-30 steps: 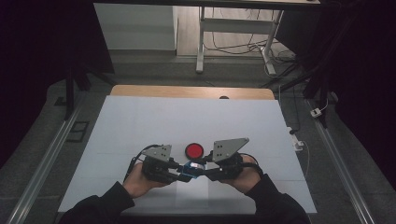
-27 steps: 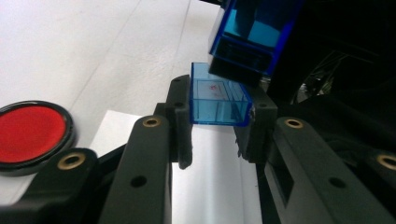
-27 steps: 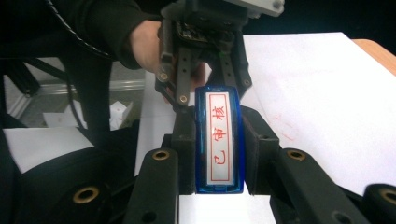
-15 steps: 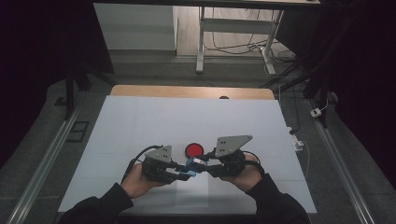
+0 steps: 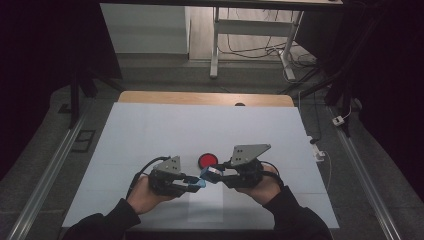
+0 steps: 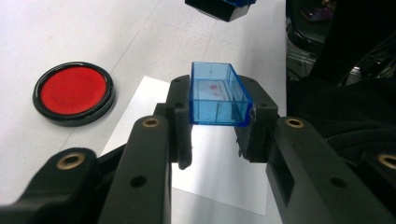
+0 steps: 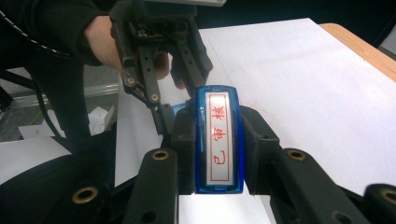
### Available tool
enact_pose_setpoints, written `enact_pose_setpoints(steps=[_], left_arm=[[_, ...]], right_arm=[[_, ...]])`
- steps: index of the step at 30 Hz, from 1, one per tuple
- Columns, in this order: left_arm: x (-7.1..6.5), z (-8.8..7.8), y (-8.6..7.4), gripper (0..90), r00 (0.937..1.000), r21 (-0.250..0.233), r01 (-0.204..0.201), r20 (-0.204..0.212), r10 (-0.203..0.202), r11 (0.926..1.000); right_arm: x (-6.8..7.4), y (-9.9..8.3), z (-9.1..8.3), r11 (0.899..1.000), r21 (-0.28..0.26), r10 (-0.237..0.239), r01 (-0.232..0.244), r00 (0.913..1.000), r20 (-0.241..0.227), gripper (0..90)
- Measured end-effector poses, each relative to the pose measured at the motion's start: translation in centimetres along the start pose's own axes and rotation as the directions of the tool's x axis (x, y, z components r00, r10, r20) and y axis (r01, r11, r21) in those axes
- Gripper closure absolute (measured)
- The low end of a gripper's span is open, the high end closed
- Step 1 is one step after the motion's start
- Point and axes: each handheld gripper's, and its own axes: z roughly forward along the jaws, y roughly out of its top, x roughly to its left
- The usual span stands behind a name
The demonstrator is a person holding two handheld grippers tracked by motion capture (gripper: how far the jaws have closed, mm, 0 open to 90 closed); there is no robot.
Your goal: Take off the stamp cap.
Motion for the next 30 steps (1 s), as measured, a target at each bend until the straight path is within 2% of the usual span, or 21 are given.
enact_pose_setpoints(steps=[12, 14, 16, 18, 21, 25, 30], left_arm=[[-0.7, -1.1, -0.4, 68.7, 0.9971, 0.028, 0.046, -0.062, -0.044, 0.9985], [-0.8, -1.4, -0.5, 68.7, 0.9950, 0.031, 0.054, -0.086, -0.051, 0.9980], [-0.8, -1.7, -0.6, 68.7, 0.9939, 0.035, 0.072, -0.087, -0.068, 0.9968], [-0.9, -2.1, -0.8, 68.7, 0.9905, 0.036, 0.081, -0.114, -0.076, 0.9961], [-1.0, -2.9, -1.2, 68.6, 0.9865, 0.037, 0.099, -0.135, -0.093, 0.9944], [-1.3, -4.0, -1.4, 68.6, 0.9843, 0.030, 0.115, -0.138, -0.110, 0.9929], [-1.9, -4.6, -2.2, 68.4, 0.9797, 0.055, 0.126, -0.163, -0.116, 0.9904]], right_arm=[[-0.2, -0.2, 0.1, 1.000, 0.010, 0.026, -0.027, 0.9993, 0.026, 70.4], [-0.2, -0.2, 0.2, 0.999, 0.014, 0.029, -0.030, 0.9991, 0.031, 70.4], [-0.2, -0.2, 0.2, 0.999, 0.018, 0.033, -0.034, 0.9988, 0.035, 70.4], [-0.3, -0.2, 0.3, 0.999, 0.022, 0.035, -0.036, 0.9985, 0.042, 70.4], [-0.4, -0.3, 0.3, 0.999, 0.023, 0.040, -0.041, 0.9981, 0.048, 70.4], [-0.4, -0.4, 0.4, 0.999, 0.029, 0.042, -0.044, 0.9977, 0.052, 70.4], [-0.4, -0.4, 0.4, 0.998, 0.034, 0.041, -0.043, 0.9973, 0.062, 70.3]])
